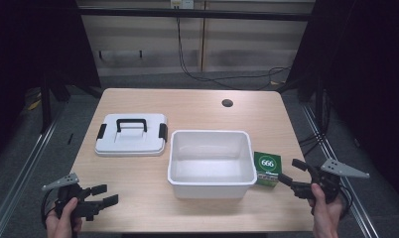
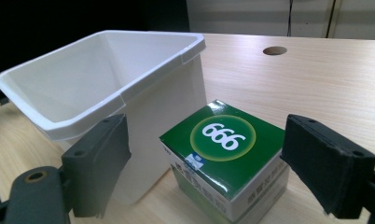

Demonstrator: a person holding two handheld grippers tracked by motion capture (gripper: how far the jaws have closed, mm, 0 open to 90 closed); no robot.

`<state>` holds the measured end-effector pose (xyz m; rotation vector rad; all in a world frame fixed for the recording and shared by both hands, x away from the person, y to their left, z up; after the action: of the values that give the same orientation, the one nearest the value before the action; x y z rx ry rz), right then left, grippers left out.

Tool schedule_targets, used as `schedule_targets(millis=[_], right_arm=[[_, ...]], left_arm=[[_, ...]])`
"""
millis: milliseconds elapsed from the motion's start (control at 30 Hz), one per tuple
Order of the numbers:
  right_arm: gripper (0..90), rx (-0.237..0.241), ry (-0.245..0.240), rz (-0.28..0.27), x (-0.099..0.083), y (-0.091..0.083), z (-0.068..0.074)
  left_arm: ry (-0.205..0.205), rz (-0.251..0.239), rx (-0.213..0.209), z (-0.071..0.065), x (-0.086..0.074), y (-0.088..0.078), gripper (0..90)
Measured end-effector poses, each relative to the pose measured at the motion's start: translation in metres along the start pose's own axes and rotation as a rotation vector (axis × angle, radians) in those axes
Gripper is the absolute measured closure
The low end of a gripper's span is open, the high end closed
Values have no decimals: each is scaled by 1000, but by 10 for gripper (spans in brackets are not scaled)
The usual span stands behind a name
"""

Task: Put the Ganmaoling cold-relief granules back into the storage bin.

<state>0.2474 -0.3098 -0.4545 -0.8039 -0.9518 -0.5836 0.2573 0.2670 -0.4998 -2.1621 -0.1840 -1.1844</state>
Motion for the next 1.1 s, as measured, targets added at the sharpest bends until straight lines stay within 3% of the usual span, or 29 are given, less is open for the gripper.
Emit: schedule_targets(millis=[133, 367, 567, 667, 733, 867, 1000, 1100], right_arm=[[166, 10, -23, 26, 0, 2, 2], [159, -11, -60, 28, 1, 3, 2], [168, -32, -78, 64, 0, 4, 4], [170, -89, -75, 84, 5, -1, 3], [170, -69, -81, 73, 10, -4, 4], [148, -81, -89, 101, 17, -2, 3], [151, -73, -150, 137, 26, 5, 9], [136, -52, -159, 144, 32, 7, 10]], left_arm=[[0, 0, 4, 1, 0, 0, 161], [-2, 1, 5, 1, -1, 0, 161], [-1, 1, 3, 0, -1, 0, 161], [10, 5, 3, 0, -1, -1, 161], [-3, -1, 5, 0, -1, -1, 161], [-3, 3, 8, 0, -1, 0, 161], [3, 1, 12, 0, -1, 0, 161], [1, 5, 14, 1, -1, 0, 161]])
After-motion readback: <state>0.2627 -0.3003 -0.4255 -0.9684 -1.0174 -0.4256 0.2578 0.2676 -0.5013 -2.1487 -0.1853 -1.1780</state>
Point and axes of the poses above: each handheld gripper's, and its own axes: y roughly forward along the jaws, x roughly out of its top, z roughly to its left, the point moved 6 cm from there along y, roughly forward along the jaws, and after that the axes turned 8 degrees about y, right-handed, at the moved point
